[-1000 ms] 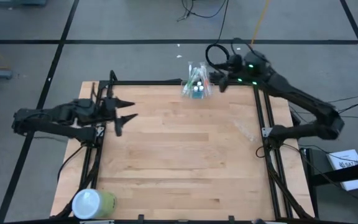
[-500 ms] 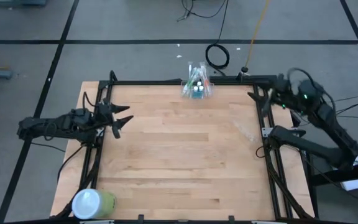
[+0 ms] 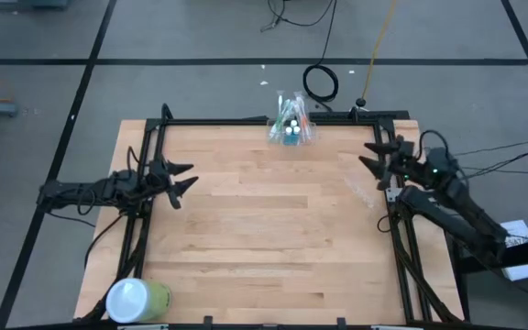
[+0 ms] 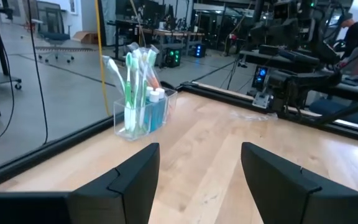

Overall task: Pick & Place toothbrushing station
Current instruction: Return to Home Position

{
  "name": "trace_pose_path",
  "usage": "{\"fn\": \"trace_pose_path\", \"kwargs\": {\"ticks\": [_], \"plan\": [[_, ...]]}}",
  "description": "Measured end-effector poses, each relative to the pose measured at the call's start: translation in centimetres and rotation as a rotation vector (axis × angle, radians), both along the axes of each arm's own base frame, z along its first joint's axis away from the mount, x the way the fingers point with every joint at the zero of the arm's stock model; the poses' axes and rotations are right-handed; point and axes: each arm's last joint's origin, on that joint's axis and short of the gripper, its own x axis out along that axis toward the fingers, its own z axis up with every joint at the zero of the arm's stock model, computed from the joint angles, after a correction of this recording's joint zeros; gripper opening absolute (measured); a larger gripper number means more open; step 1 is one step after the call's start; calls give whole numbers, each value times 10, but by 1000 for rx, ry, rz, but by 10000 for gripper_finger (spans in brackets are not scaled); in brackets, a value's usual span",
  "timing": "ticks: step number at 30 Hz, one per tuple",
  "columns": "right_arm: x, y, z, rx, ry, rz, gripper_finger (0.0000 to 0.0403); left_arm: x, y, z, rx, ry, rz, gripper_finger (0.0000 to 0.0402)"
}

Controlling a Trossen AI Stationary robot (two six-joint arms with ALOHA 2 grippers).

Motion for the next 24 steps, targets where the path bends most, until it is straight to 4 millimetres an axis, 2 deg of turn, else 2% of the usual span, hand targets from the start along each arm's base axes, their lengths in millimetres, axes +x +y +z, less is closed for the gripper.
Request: {"fn": "trace_pose_path", "kwargs": {"ticks": [7, 10, 14, 20, 22, 24], "plan": [[19, -16, -52, -18, -97, -24, 251, -2, 0, -5, 4, -2, 0, 235], [26, -19, -73, -1, -162, 28, 251, -2, 0, -6, 7, 2, 0, 235], [29, -11, -63, -23, -274, 153, 251, -2, 0, -6, 3, 1, 1, 235], [40, 7, -69, 37, -216, 369, 250, -2, 0, -6, 15, 4, 1, 235], [43, 13, -73, 35, -177, 393, 248, -2, 0, -6, 20, 14, 0, 235], [45, 17, -76, 2, -140, 342, 248, -2, 0, -7, 22, 23, 0, 235]]}}
